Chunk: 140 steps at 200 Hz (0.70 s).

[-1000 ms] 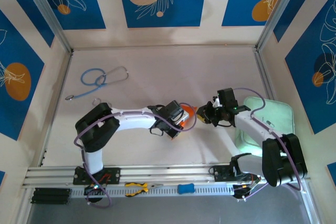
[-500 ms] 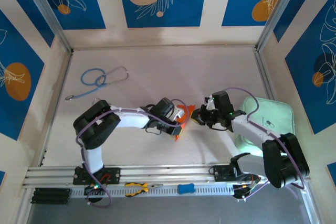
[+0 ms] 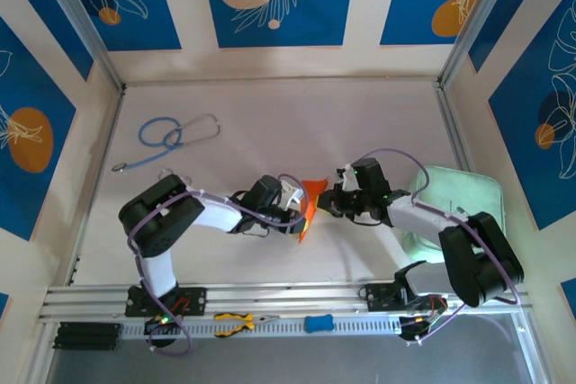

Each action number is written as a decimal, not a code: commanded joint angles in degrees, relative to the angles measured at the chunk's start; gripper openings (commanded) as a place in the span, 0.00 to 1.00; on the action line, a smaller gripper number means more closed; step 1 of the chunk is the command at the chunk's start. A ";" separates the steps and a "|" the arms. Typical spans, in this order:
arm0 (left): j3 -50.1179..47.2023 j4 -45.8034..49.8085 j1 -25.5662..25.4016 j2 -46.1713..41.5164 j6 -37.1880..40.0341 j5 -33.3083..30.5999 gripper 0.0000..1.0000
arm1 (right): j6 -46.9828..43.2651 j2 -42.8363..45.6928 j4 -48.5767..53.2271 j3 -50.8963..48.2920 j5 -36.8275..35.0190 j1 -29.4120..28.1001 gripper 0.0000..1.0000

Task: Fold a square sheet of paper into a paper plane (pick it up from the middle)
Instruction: Fold the wing for the fifth time at the center of the table.

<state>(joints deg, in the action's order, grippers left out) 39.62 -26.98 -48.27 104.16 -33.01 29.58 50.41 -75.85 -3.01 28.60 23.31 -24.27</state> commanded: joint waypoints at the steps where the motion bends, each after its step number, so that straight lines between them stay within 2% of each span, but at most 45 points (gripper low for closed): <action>1: -2.73 -0.63 1.16 0.00 -1.24 -1.21 0.00 | -2.05 -1.53 -1.32 1.54 2.09 -1.28 0.08; 37: -1.87 3.49 1.74 0.58 -1.05 -0.65 0.00 | -3.60 -4.51 -2.34 3.55 3.57 -2.95 0.08; 140: -2.92 1.65 4.10 1.04 -4.69 2.41 0.00 | -4.53 -12.78 -6.33 5.46 5.02 -1.33 0.06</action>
<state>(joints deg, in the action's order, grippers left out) 38.44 -28.29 -45.82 104.09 -37.12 32.45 47.31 -87.13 -7.38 33.08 26.02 -26.48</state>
